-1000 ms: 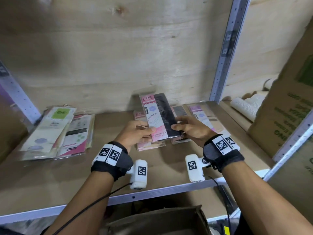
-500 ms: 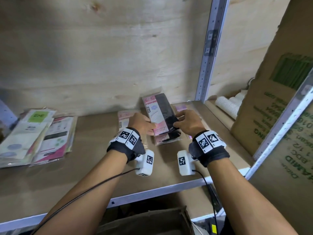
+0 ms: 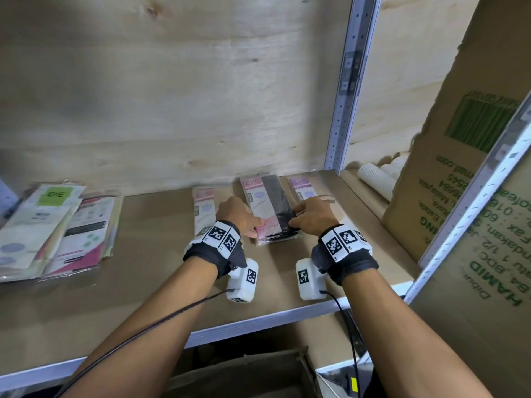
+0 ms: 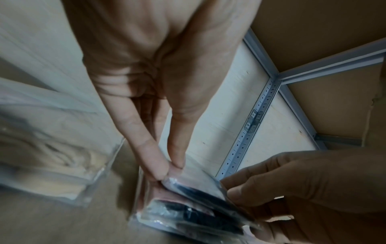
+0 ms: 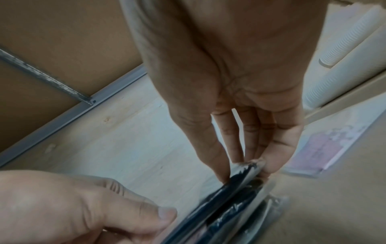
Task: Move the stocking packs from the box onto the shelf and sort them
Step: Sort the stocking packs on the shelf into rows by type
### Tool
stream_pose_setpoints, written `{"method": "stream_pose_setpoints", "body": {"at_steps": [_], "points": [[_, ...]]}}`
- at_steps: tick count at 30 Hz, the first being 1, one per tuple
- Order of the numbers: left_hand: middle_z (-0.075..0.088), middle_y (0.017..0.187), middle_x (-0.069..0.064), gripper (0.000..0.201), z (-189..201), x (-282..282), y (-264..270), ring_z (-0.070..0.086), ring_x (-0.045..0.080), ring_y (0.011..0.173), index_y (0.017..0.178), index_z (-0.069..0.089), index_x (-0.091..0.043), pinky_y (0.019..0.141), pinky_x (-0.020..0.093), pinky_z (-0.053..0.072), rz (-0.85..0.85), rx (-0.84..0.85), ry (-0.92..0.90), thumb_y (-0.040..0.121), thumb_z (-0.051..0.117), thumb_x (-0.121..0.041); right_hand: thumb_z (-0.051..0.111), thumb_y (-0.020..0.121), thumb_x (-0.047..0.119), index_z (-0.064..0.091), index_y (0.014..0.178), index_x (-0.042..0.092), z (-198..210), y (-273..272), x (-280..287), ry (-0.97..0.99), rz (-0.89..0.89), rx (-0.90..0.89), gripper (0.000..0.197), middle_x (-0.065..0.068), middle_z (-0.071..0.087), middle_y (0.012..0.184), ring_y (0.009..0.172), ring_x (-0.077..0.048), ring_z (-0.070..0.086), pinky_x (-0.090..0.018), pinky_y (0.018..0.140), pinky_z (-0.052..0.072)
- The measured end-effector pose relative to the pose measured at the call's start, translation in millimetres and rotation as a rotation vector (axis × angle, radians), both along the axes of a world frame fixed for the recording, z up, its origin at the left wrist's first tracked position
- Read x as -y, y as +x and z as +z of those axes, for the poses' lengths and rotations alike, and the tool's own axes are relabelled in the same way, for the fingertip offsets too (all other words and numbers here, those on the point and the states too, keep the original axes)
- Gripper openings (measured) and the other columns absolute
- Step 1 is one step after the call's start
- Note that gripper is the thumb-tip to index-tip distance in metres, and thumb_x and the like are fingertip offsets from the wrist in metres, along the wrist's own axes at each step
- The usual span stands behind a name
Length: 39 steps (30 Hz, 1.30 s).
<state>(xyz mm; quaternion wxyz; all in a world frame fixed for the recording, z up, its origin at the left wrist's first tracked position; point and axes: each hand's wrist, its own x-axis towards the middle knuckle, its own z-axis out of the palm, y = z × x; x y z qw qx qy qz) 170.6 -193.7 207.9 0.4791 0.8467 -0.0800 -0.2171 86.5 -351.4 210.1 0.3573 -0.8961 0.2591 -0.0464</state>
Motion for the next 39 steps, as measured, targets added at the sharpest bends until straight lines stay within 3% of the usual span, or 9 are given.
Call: {"method": "stream_pose_setpoints", "body": {"at_steps": [9,14,17,21,24,28,32,35,39], "points": [[0.071,0.116,0.024,0.048,2.7,-3.3,-3.2,0.074,0.033,0.095,0.120,0.062,0.009,0.089,0.043,0.060,-0.023,0.062,0.059,0.081,0.082,-0.010,0.075,0.082,0.014,0.066,0.118,0.004,2.5,-3.9,-2.8,-0.048,0.014,-0.009,0.038,-0.015,0.067,0.117,0.110,-0.029,0.062,-0.032,0.093,0.051],[0.075,0.098,0.019,0.030,21.0,-31.9,15.6,0.076,0.031,0.081,0.080,0.064,-0.004,0.084,0.043,0.061,0.005,0.271,0.091,0.085,0.078,-0.031,0.075,0.082,0.018,0.060,0.126,0.009,9.3,-3.8,-6.6,-0.139,0.031,0.090,0.047,-0.009,0.064,0.123,0.113,-0.024,0.059,-0.033,0.098,0.048],[0.074,0.088,0.013,0.012,29.1,-61.3,27.6,0.076,0.028,0.072,0.081,0.068,-0.013,0.085,0.049,0.061,0.087,0.247,-0.065,0.085,0.077,-0.018,0.072,0.085,0.016,0.064,0.119,0.014,17.9,-2.0,-13.6,-0.160,0.024,0.261,0.035,-0.004,0.066,0.113,0.099,-0.017,0.061,-0.027,0.088,0.050],[0.075,0.077,0.006,0.011,25.0,-107.1,34.7,0.074,0.022,0.068,0.096,0.074,-0.010,0.064,0.030,0.063,0.164,0.229,-0.172,0.086,0.077,-0.015,0.069,0.088,0.015,0.069,0.103,0.015,22.7,-0.5,-37.0,0.010,0.137,0.365,0.014,0.002,0.070,0.082,0.073,-0.014,0.066,-0.022,0.065,0.053],[0.075,0.078,0.004,0.005,18.2,-143.1,35.4,0.075,0.015,0.064,0.086,0.072,-0.018,0.056,0.022,0.059,0.232,0.260,-0.207,0.087,0.076,-0.017,0.066,0.090,0.012,0.069,0.098,0.012,18.8,1.8,-64.7,0.119,0.260,0.334,0.008,-0.010,0.071,0.083,0.071,-0.020,0.067,-0.029,0.064,0.053],[0.074,0.078,0.008,0.009,18.5,-190.8,42.1,0.073,0.021,0.063,0.091,0.070,-0.011,0.064,0.028,0.061,0.318,0.277,-0.216,0.089,0.074,-0.018,0.065,0.090,0.010,0.070,0.096,0.012,8.8,13.9,-102.7,0.111,0.348,0.274,0.009,-0.004,0.071,0.080,0.064,-0.012,0.064,-0.024,0.062,0.052],[0.074,0.069,0.002,0.004,22.0,-241.5,50.7,0.071,0.009,0.053,0.089,0.072,-0.018,0.050,0.018,0.056,0.423,0.339,-0.214,0.087,0.075,-0.017,0.063,0.090,0.011,0.069,0.089,0.018,6.1,45.0,-146.7,0.098,0.429,0.234,0.009,0.002,0.070,0.072,0.061,-0.012,0.066,-0.023,0.053,0.052],[0.075,0.069,0.000,0.003,22.3,-279.8,55.4,0.071,0.010,0.055,0.084,0.074,-0.018,0.056,0.022,0.059,0.493,0.365,-0.167,0.086,0.072,-0.016,0.061,0.090,0.007,0.069,0.087,0.013,3.2,77.6,-190.4,0.167,0.479,0.210,0.010,-0.002,0.069,0.069,0.054,-0.012,0.065,-0.026,0.050,0.054],[0.076,0.076,0.009,0.015,26.4,-320.6,58.5,0.073,0.021,0.061,0.071,0.070,-0.015,0.070,0.031,0.060,0.556,0.382,-0.108,0.086,0.067,-0.013,0.054,0.092,0.001,0.063,0.106,-0.008,-4.2,121.7,-251.6,0.270,0.550,0.032,0.019,-0.015,0.066,0.075,0.056,-0.022,0.062,-0.031,0.052,0.058]]}}
